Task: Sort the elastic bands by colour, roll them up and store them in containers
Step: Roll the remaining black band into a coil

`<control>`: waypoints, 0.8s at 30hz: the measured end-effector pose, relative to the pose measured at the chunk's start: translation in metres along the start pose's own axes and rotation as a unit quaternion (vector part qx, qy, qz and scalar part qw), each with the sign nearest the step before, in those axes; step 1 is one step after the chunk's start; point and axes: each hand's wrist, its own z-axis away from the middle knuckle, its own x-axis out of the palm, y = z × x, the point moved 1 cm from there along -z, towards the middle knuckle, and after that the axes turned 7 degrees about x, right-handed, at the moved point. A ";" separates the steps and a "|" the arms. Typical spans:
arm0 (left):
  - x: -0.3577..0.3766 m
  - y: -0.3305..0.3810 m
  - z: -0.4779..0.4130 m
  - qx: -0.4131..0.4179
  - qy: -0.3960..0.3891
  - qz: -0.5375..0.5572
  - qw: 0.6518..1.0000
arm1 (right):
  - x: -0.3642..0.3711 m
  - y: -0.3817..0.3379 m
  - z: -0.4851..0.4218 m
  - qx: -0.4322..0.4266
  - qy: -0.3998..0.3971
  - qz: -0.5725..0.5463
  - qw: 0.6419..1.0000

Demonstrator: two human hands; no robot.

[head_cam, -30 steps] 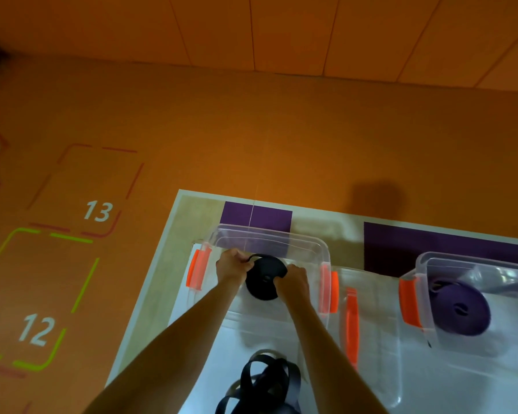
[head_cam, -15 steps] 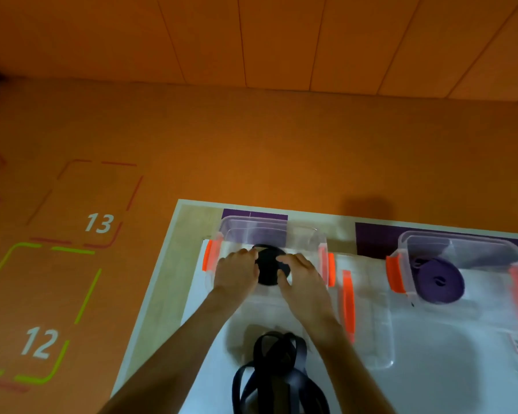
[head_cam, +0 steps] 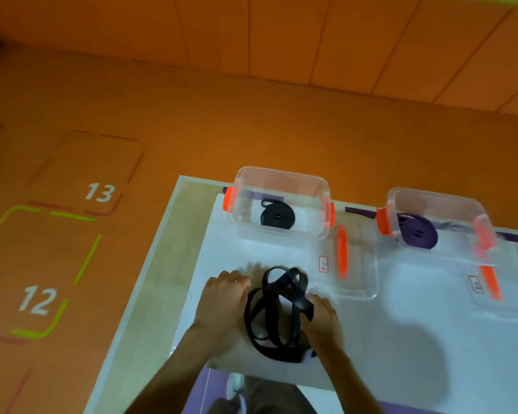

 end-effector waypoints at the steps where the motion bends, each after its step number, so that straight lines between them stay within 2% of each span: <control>1: 0.003 0.000 0.013 -0.003 -0.009 0.001 1.000 | 0.004 0.004 0.002 0.007 0.004 0.004 1.000; 5: 0.024 0.009 0.057 -0.045 -0.029 0.035 0.998 | 0.001 0.005 0.016 0.001 0.068 -0.006 0.998; 9: 0.042 0.021 0.083 -0.079 -0.016 0.116 0.990 | -0.011 -0.003 0.041 -0.033 0.055 -0.081 0.995; 15: 0.051 0.048 0.088 -0.134 0.041 0.319 0.937 | -0.045 -0.009 0.087 -0.150 0.043 -0.172 0.973; 17: 0.050 0.059 0.083 -0.166 0.064 0.438 0.881 | -0.057 -0.010 0.097 -0.164 0.025 -0.194 0.967; 20: 0.039 0.079 0.073 -0.200 0.047 0.602 0.772 | -0.066 -0.012 0.106 -0.191 -0.001 -0.209 0.959; 22: 0.034 0.091 0.067 -0.228 0.066 0.675 0.699 | -0.066 -0.010 0.106 -0.216 -0.032 -0.207 0.953; 23: 0.033 0.096 0.064 -0.240 0.091 0.688 0.679 | -0.066 -0.007 0.103 -0.217 -0.057 -0.211 0.951; 24: 0.030 0.100 0.061 -0.246 0.113 0.688 0.674 | -0.066 -0.004 0.100 -0.205 -0.085 -0.223 0.949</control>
